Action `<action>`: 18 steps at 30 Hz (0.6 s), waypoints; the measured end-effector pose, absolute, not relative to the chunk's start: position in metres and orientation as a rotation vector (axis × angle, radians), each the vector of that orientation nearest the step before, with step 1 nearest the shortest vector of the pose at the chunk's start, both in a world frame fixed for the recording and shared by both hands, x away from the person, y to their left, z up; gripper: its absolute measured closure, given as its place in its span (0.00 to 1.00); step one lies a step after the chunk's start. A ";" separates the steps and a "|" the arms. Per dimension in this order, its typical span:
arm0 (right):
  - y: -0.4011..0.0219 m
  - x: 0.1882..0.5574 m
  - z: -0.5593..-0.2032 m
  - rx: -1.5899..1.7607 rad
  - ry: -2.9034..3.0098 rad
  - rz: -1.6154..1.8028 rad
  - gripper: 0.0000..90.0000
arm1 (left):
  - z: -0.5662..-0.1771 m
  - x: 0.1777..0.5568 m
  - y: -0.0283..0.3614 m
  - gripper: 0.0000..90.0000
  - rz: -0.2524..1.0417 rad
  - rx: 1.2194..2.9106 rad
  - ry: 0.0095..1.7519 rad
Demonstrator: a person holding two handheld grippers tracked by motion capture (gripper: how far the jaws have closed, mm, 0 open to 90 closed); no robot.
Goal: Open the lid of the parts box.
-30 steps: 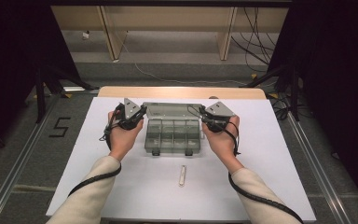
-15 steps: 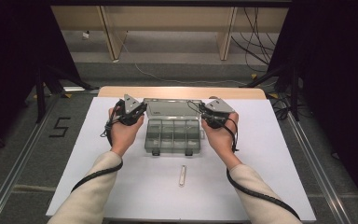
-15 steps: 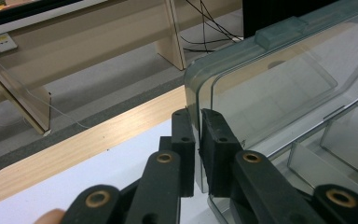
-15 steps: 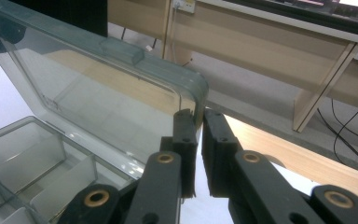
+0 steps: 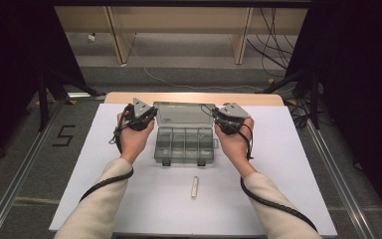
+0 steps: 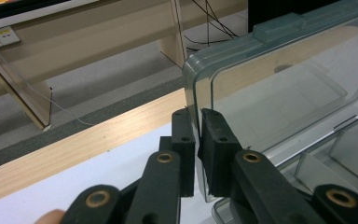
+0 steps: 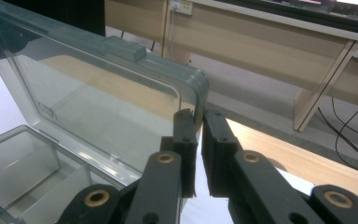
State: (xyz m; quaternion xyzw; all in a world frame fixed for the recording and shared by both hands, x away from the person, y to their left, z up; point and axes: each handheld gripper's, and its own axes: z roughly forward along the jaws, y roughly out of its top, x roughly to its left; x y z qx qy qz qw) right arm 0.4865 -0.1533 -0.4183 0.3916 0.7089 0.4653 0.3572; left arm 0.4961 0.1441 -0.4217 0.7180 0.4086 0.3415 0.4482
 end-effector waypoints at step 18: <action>-0.153 0.496 -0.420 1.033 1.820 1.217 0.94 | -0.426 0.504 0.142 0.93 0.826 1.763 1.051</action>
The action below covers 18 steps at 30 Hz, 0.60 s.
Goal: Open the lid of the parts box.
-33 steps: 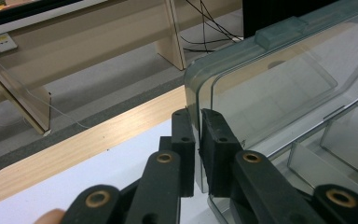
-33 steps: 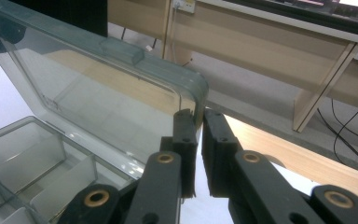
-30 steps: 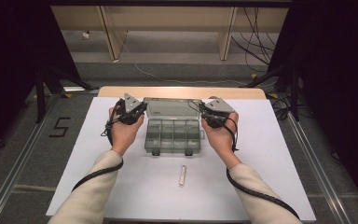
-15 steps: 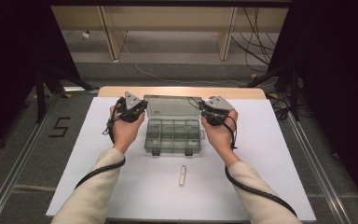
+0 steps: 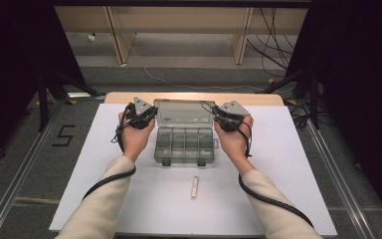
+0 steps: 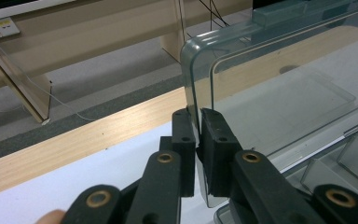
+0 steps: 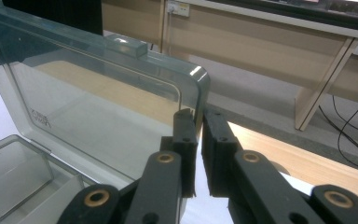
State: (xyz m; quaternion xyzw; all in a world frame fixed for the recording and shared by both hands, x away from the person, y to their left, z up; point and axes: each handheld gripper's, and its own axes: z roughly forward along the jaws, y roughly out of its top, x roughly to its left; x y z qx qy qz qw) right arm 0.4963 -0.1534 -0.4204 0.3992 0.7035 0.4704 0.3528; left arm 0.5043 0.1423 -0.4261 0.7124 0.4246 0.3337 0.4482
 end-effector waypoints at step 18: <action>-0.153 0.502 -0.426 1.044 1.817 1.217 0.94 | -0.429 0.508 0.142 0.93 0.816 1.759 1.066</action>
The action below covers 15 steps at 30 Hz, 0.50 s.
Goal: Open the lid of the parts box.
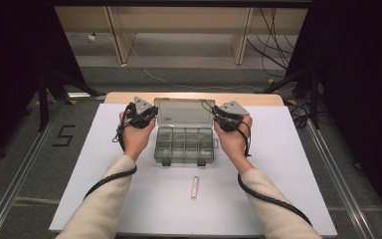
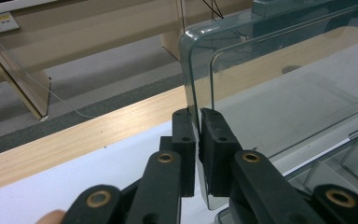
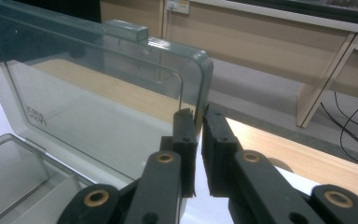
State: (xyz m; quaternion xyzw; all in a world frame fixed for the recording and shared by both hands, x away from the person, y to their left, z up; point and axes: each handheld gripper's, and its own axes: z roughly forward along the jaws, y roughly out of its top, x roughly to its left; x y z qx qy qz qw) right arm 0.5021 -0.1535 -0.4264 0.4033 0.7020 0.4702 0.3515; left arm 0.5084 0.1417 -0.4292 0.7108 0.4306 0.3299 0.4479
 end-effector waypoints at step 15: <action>-0.154 0.505 -0.433 1.063 1.832 1.215 0.94 | -0.439 0.512 0.141 0.93 0.795 1.771 1.087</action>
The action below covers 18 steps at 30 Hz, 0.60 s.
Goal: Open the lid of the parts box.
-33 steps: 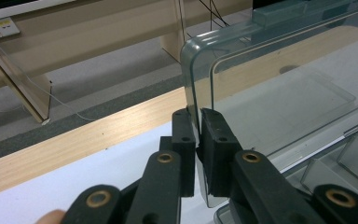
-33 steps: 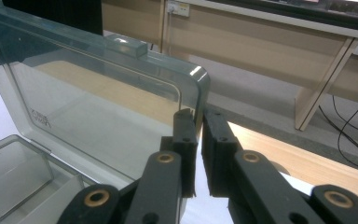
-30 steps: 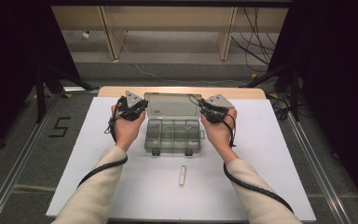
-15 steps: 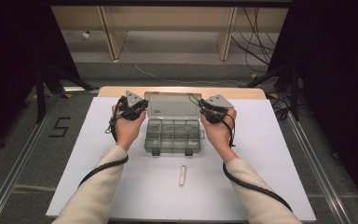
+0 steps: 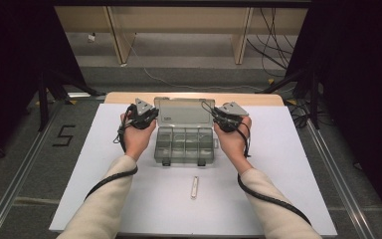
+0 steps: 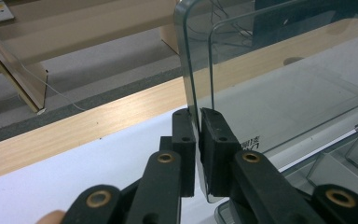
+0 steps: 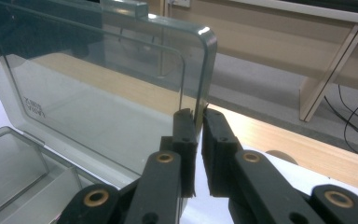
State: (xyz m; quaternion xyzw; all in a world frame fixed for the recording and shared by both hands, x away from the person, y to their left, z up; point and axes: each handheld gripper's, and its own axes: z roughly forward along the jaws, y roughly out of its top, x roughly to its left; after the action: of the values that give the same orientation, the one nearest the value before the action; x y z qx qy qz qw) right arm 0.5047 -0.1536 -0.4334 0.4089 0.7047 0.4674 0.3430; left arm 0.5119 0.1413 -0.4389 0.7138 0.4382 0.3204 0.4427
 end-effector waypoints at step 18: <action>-0.154 0.507 -0.442 1.079 1.851 1.197 0.94 | -0.447 0.514 0.141 0.93 0.771 1.783 1.112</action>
State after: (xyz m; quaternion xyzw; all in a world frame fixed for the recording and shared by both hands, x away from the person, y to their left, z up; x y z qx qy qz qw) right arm 0.5065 -0.1537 -0.4416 0.4138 0.7102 0.4592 0.3370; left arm 0.5141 0.1408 -0.4466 0.7166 0.4471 0.3100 0.4363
